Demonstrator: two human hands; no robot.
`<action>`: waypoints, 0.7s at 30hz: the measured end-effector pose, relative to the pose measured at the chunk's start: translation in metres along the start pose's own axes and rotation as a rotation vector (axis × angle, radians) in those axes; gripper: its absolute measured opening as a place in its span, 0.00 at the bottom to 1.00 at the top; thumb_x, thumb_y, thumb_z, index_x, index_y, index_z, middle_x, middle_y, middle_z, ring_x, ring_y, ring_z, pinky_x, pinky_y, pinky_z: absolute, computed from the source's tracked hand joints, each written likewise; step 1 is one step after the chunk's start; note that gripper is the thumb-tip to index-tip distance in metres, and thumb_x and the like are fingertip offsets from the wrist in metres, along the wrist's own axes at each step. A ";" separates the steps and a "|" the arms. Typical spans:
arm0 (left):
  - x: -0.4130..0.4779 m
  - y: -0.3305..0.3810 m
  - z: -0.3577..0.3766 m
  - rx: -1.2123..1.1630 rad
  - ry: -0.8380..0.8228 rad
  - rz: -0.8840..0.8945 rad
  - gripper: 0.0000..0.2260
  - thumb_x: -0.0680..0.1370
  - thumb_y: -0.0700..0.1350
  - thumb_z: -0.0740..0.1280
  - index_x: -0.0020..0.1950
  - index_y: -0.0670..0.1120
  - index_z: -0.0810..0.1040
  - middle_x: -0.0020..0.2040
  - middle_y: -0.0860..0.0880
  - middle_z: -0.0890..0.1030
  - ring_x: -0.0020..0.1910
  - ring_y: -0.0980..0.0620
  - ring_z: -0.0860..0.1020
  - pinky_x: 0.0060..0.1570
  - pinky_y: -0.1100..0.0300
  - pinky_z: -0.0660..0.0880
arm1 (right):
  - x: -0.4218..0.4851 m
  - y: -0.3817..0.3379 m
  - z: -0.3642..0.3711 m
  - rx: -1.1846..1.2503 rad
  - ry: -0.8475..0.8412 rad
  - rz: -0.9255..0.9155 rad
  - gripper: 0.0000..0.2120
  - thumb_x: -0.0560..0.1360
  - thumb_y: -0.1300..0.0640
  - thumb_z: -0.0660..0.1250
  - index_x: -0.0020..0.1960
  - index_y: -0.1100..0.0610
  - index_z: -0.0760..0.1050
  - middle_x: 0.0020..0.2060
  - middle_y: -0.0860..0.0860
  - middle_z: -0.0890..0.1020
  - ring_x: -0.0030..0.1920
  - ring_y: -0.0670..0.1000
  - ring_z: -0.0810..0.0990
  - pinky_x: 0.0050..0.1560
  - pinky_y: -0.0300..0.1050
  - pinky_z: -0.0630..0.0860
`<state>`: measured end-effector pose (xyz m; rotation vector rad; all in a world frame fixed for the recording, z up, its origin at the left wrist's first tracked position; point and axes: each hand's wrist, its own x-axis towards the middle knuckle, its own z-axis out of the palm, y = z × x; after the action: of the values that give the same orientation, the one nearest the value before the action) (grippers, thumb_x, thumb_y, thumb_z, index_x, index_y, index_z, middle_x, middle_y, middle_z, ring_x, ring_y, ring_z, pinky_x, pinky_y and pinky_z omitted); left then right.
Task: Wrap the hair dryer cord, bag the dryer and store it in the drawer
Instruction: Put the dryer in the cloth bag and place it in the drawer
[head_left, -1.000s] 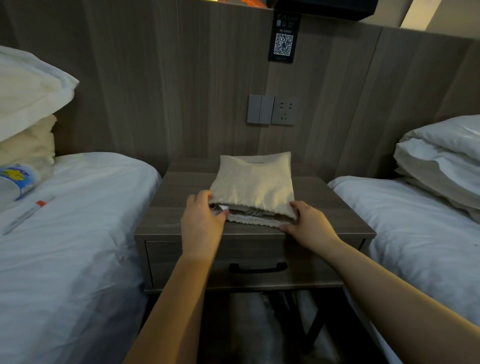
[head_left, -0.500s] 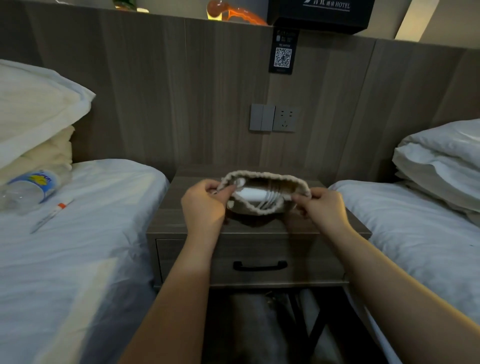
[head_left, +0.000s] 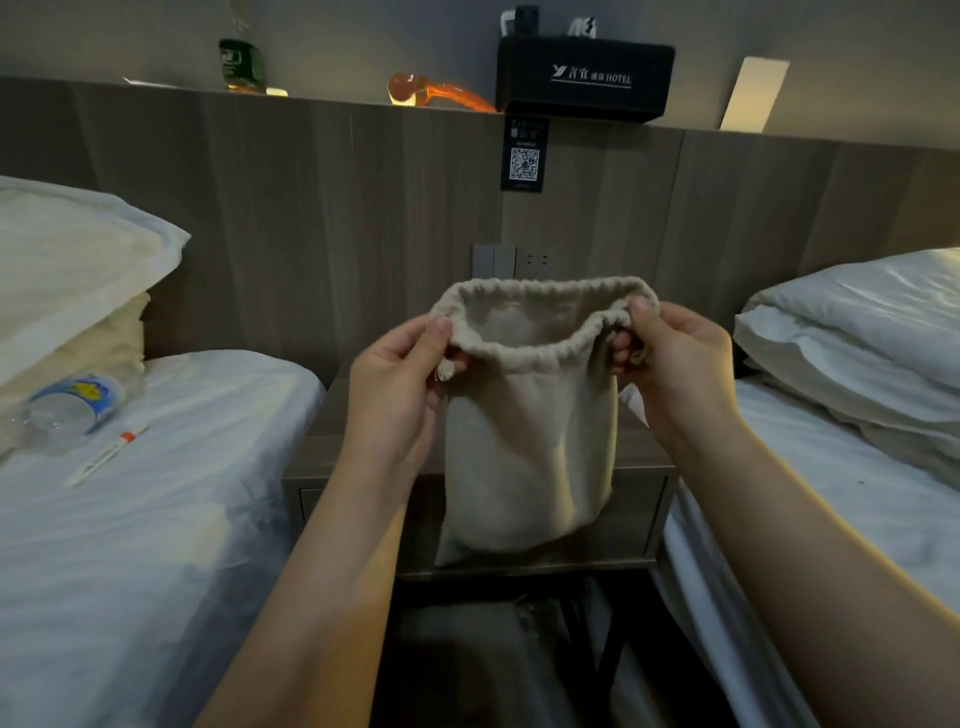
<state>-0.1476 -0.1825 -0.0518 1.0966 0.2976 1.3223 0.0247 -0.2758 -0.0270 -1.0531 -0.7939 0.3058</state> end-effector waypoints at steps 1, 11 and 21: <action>-0.001 -0.001 -0.001 -0.002 -0.005 -0.011 0.06 0.77 0.38 0.64 0.45 0.42 0.81 0.33 0.50 0.82 0.31 0.58 0.78 0.34 0.68 0.76 | 0.000 0.000 -0.003 -0.003 0.010 -0.002 0.14 0.76 0.58 0.64 0.33 0.58 0.78 0.20 0.48 0.75 0.25 0.47 0.72 0.30 0.40 0.72; -0.022 -0.055 -0.041 0.078 0.080 -0.357 0.10 0.78 0.37 0.63 0.37 0.38 0.78 0.25 0.50 0.77 0.22 0.60 0.72 0.26 0.70 0.73 | -0.022 0.070 -0.052 -0.219 -0.202 0.293 0.15 0.79 0.64 0.57 0.35 0.60 0.74 0.26 0.54 0.72 0.27 0.49 0.68 0.28 0.37 0.69; -0.027 -0.093 -0.060 0.663 0.030 -0.434 0.06 0.76 0.40 0.67 0.39 0.45 0.81 0.26 0.50 0.81 0.24 0.59 0.78 0.29 0.68 0.75 | -0.025 0.121 -0.120 -1.377 -0.571 0.136 0.09 0.73 0.59 0.66 0.37 0.62 0.79 0.34 0.58 0.81 0.39 0.55 0.79 0.40 0.45 0.71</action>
<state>-0.1410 -0.1651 -0.1638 1.4526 0.9884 0.8595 0.1096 -0.3104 -0.1729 -2.3718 -1.5122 0.1383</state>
